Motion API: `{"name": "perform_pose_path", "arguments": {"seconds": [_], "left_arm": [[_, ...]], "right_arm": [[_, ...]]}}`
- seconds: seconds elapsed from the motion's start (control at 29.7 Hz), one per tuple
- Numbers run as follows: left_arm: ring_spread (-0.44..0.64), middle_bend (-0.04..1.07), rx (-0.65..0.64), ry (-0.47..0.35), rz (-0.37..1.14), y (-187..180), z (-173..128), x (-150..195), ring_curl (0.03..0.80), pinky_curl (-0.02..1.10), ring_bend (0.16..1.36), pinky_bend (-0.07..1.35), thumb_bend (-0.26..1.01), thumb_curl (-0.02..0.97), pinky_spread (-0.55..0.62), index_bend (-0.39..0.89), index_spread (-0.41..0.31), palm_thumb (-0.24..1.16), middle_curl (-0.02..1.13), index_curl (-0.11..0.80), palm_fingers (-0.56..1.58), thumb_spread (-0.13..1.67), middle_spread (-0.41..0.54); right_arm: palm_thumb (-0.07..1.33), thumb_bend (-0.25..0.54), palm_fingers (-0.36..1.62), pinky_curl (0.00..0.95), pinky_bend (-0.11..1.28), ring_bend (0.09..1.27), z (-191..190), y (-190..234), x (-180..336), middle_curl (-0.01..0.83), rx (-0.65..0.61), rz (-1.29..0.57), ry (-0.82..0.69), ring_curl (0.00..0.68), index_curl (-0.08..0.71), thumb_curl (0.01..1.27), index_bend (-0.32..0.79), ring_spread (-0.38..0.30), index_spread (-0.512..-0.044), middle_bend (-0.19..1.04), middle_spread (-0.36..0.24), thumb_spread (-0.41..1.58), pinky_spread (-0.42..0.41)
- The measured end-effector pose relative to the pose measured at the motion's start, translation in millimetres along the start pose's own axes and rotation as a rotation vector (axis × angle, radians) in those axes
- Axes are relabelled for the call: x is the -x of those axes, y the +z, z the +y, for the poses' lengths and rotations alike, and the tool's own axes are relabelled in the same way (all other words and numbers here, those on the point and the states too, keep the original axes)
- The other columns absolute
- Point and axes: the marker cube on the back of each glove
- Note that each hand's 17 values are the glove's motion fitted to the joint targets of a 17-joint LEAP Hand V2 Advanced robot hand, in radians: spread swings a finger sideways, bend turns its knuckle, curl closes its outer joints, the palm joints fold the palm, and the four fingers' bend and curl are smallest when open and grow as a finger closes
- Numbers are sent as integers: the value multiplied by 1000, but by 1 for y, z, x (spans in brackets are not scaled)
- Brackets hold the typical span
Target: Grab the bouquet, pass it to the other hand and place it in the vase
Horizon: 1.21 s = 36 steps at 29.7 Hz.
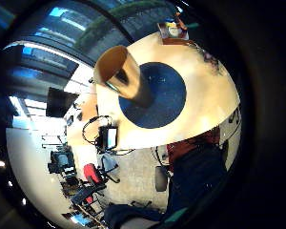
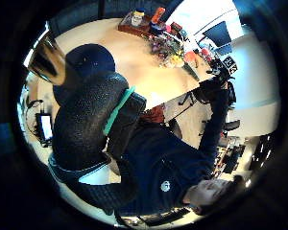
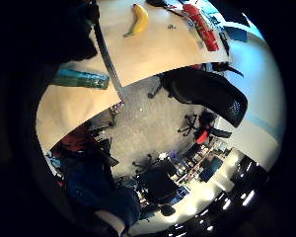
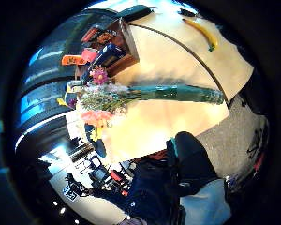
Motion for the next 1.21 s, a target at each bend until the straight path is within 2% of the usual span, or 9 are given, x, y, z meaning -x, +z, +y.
{"name": "perform_pose_path", "arguments": {"seconds": [0.1,0.24,0.37,0.5,0.61,0.71,0.98,1.08,1.21], "left_arm": [[159,194,2,-7,-8,1,0,1,310,353,525,315,-18,238,218,129,-35,150,381,263,330,1219,81],[160,196,8,-4,-5,3,-1,1,311,355,524,314,-18,240,218,128,-35,142,386,264,331,1220,81],[160,196,24,8,16,7,-1,-1,313,357,524,313,-21,240,219,129,-35,133,389,266,330,1217,81],[160,195,44,8,16,12,-3,0,314,359,524,313,-27,237,219,129,-35,103,392,267,329,1204,81],[160,192,56,9,11,13,-3,-1,315,361,525,313,-26,235,217,130,-35,90,393,268,327,1196,81],[160,192,65,15,12,13,-2,-3,316,362,525,314,-24,236,216,130,-35,78,394,269,327,1191,81],[161,195,71,20,18,16,-3,-3,319,366,529,316,-18,240,214,124,-35,69,397,266,322,1184,81],[161,195,69,25,24,18,-2,-4,320,367,529,317,-18,242,214,125,-35,68,398,266,321,1183,81],[161,195,86,24,31,26,-2,-4,321,368,530,317,-17,244,214,125,-35,66,399,266,321,1182,81]], "right_arm": [[713,40,395,343,428,531,-7,17,-4,371,40,-12,-3,322,169,375,84,-97,-292,282,-119,985,142],[762,35,422,339,411,535,-14,46,-12,384,203,-31,53,324,173,398,100,-119,-295,304,-150,970,131],[817,34,547,333,376,595,-34,73,-19,406,138,-63,41,342,170,419,89,-176,-311,361,-188,955,56],[852,21,586,333,381,601,-32,101,-22,410,314,-72,110,348,173,434,92,-197,-319,357,-204,940,3],[873,10,562,343,384,589,-51,114,-21,412,184,-80,18,357,187,444,112,-206,-323,336,-204,929,-18],[887,-4,563,345,373,583,-63,124,-24,415,127,-63,23,362,193,453,113,-212,-322,334,-204,922,-32],[945,-9,656,332,311,571,-53,139,-22,431,209,-78,65,362,211,476,127,-238,-319,362,-217,906,-49],[984,-1,770,330,324,574,-48,140,-20,435,230,-121,104,364,215,476,128,-251,-324,372,-224,906,-90],[1064,27,903,297,169,480,-67,150,-17,445,113,-129,150,351,310,482,383,-262,-311,361,-235,918,-102]]}}
